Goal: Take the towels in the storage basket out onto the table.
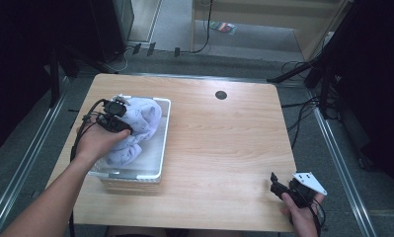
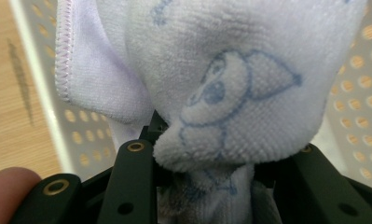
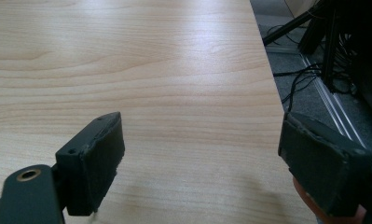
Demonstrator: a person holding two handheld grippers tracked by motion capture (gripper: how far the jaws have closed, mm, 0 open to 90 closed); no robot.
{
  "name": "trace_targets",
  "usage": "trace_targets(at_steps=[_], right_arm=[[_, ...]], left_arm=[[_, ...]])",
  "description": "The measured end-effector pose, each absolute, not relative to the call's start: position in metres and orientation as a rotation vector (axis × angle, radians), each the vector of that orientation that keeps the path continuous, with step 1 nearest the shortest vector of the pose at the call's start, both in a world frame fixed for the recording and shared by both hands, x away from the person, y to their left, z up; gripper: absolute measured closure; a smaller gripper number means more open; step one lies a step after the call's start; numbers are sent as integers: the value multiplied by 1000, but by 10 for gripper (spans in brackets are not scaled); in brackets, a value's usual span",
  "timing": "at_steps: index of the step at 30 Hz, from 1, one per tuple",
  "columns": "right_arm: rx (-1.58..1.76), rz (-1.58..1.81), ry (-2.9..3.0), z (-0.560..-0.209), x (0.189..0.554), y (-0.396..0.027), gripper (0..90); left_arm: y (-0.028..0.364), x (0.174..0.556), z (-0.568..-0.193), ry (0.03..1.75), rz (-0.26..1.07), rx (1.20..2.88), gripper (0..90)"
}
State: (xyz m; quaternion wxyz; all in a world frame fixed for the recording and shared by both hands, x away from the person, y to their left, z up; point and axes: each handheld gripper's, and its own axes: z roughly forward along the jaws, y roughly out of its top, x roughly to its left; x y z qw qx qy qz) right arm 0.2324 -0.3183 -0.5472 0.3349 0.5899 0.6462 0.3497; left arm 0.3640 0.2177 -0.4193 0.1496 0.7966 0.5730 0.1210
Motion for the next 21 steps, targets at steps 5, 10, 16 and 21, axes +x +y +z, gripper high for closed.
trace_targets(at_steps=[5,10,16,21], right_arm=[[1539,912,1688,-547,233,-318,146],[1536,915,1691,-547,233,-319,146],[1538,916,1690,-547,233,-319,145],[1543,917,1686,-547,233,-319,146]], left_arm=[[219,364,-405,1652,355,2266,617],[218,367,-393,1646,355,2274,615],[206,369,-376,1620,370,2278,613],[194,371,-363,1598,378,2285,611]])
